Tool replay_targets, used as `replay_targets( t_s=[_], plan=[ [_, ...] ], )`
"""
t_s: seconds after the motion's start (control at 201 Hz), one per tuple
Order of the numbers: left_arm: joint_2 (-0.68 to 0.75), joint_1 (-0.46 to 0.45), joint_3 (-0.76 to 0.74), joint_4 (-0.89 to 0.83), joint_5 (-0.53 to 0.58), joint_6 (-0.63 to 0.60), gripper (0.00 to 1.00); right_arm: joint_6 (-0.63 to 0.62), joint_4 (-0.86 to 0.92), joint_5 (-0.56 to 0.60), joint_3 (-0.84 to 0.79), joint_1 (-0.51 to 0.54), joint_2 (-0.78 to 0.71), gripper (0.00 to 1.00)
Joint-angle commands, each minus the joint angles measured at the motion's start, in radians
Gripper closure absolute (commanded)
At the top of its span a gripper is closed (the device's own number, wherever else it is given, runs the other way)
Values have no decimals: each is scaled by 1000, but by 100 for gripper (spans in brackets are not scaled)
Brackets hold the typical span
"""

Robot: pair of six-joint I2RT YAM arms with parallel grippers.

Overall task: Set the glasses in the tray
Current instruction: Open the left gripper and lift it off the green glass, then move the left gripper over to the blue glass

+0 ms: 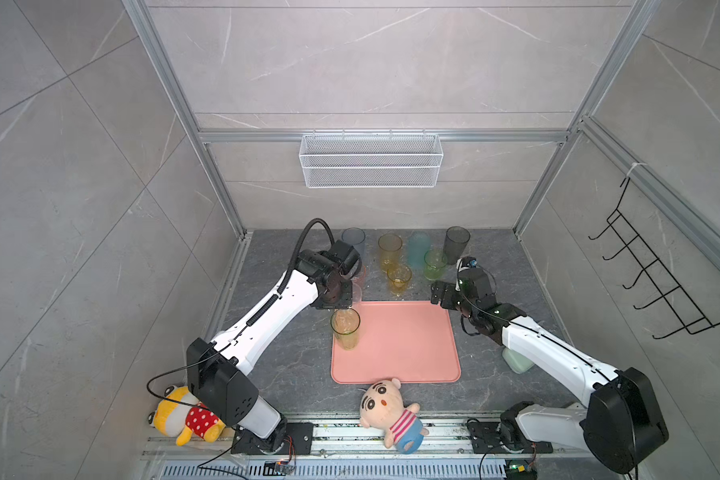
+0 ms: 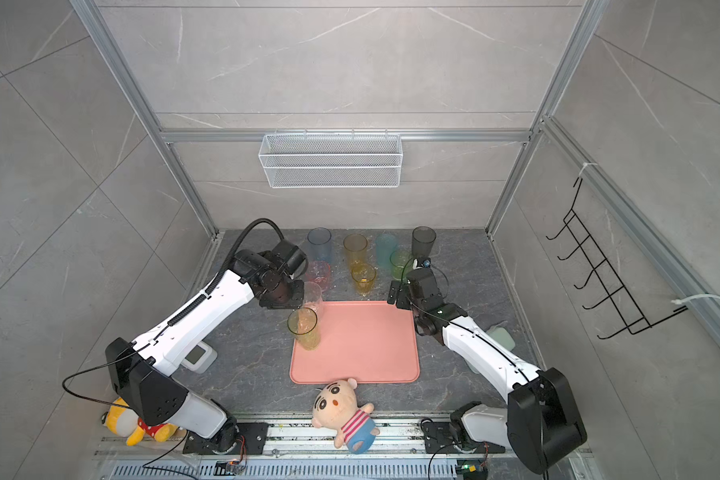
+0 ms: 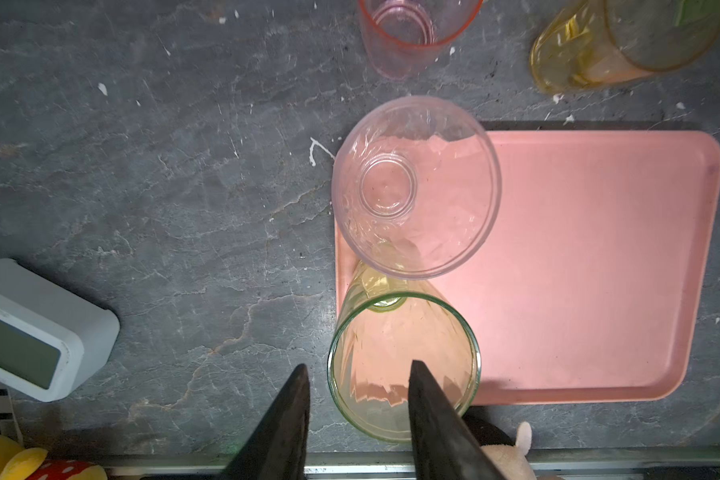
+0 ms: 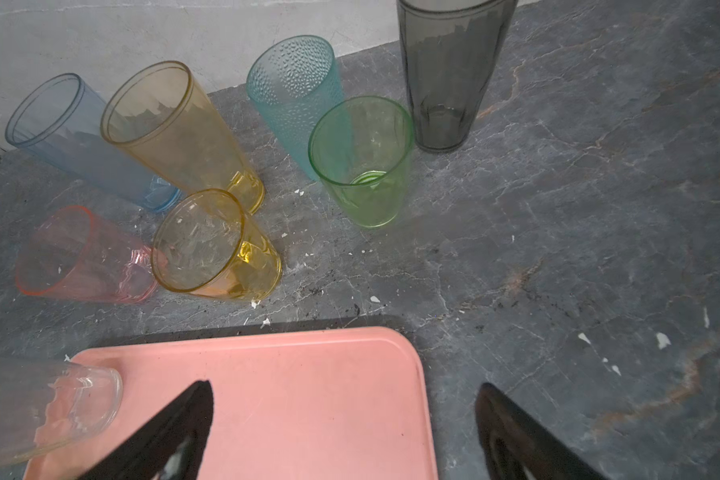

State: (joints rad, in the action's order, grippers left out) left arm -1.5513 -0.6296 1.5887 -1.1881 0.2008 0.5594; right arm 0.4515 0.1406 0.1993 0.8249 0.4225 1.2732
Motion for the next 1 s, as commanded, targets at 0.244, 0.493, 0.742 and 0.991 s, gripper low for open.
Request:
replay_targets(
  t_s=[0.244,0.493,0.742,0.991],
  plan=[
    [-111,42,233,-2,52,-46,49,-21,1,39,-1,12,-43,1],
    [-228,105,367,90,24,-61,44,-15,-1,31,-8,12,-64,1],
    [-337,194,452,192,-10,-40,39,-8,-5,22,-12,12,-73,1],
    [-401,238,467,356,-33,-56,38,-4,-12,20,-13,12,-62,1]
  ],
)
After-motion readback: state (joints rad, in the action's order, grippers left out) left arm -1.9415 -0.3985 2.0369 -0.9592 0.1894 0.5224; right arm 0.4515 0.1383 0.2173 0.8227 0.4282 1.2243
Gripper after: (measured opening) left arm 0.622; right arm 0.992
